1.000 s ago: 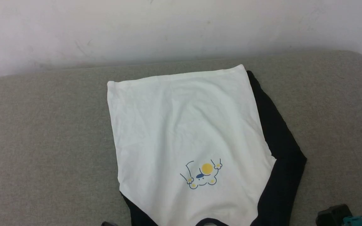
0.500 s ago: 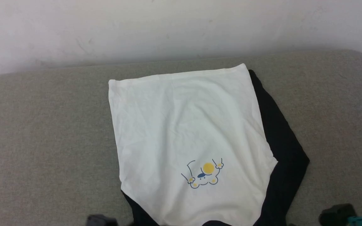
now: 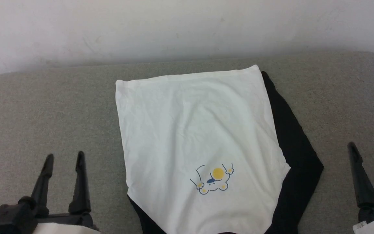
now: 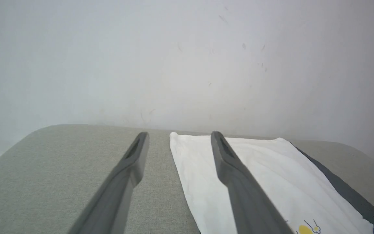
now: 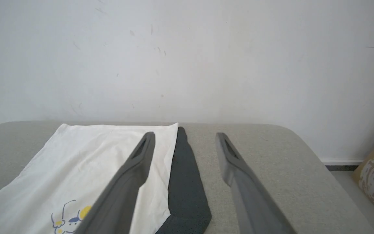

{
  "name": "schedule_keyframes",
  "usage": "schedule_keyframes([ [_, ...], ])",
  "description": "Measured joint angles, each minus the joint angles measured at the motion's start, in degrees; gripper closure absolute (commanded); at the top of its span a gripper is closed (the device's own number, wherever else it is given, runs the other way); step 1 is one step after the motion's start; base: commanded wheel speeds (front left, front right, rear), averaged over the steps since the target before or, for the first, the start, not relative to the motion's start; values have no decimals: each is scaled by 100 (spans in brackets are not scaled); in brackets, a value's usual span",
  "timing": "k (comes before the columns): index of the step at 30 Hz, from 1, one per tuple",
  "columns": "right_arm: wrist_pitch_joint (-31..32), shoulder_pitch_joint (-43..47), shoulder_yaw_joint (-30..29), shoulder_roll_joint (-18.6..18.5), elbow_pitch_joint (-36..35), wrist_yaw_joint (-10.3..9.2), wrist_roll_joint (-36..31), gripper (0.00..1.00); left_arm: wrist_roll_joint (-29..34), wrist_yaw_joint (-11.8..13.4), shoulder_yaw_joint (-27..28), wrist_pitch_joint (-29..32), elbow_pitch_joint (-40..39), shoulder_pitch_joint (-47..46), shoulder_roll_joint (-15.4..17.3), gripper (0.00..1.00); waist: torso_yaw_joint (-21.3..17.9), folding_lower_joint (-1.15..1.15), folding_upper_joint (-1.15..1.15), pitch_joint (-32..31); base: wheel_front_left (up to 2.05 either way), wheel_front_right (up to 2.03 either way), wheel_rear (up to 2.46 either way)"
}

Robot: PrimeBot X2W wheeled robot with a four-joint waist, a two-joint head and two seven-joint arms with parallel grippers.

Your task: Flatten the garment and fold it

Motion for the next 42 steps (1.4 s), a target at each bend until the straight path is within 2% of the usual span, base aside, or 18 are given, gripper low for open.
schedule_keyframes([
  [4, -872, -24, -40, 224, 215, -1, -720, 0, 393, 245, 23, -728, 366, 13, -470, 0, -4, 0, 0, 51, 0, 0, 0],
  [8, -1556, 49, -43, 349, 588, 0, -1125, 0, 783, 347, -22, -901, 714, 111, -853, 0, 4, 0, 0, 91, 0, 0, 0],
  [12, -1866, 132, -71, 367, 896, 0, -1083, 0, 1073, 312, -113, -932, 960, 147, -1000, 0, 21, 0, 0, 132, 0, 0, 0],
  [16, -1973, 105, -70, 369, 1010, 0, -1032, 0, 1126, 178, -58, -933, 984, 74, -981, 0, 18, 0, 0, 215, 0, 0, 0],
  [19, -1975, 27, -63, 370, 1001, 0, -1031, 0, 1125, -36, -23, -791, 977, -260, -781, 0, 12, 0, 0, 294, 0, 0, 0],
  [21, -1965, -45, -54, 372, 978, 0, -1031, 0, 1126, -272, -9, -450, 977, -641, -497, 0, 4, 0, 0, 363, 0, 0, 0],
  [23, -1960, -107, -42, 372, 939, 0, -1028, 0, 1085, -578, -5, 45, 987, -1168, -167, 0, -6, 0, 0, 457, 0, 0, 0],
  [29, -1962, -276, 22, 374, 896, 0, -984, 0, 593, -1441, 10, 1610, 1305, -2996, 454, 0, -40, 1, 0, 831, 0, 0, 0],
  [32, -1970, -415, 80, 374, 872, 0, -984, 0, 336, -1764, -9, 2209, 1656, -3830, 552, 0, -75, 1, 0, 1058, 0, 0, 0],
  [37, -1964, -634, 169, 372, 883, 0, -990, 0, -143, -2282, -294, 3187, 2349, -4850, 506, 0, -145, 2, 0, 1463, 0, 0, 0],
  [40, -1962, -720, 232, 374, 901, 0, -1002, 0, -259, -2429, -447, 3598, 2732, -5182, 458, 0, -195, 1, 0, 1692, 0, 0, 0],
  [42, -1965, -767, 244, 374, 900, 0, -1006, 0, -260, -2441, -550, 3824, 2906, -5317, 436, 0, -232, 1, 0, 1836, 0, 0, 0],
])
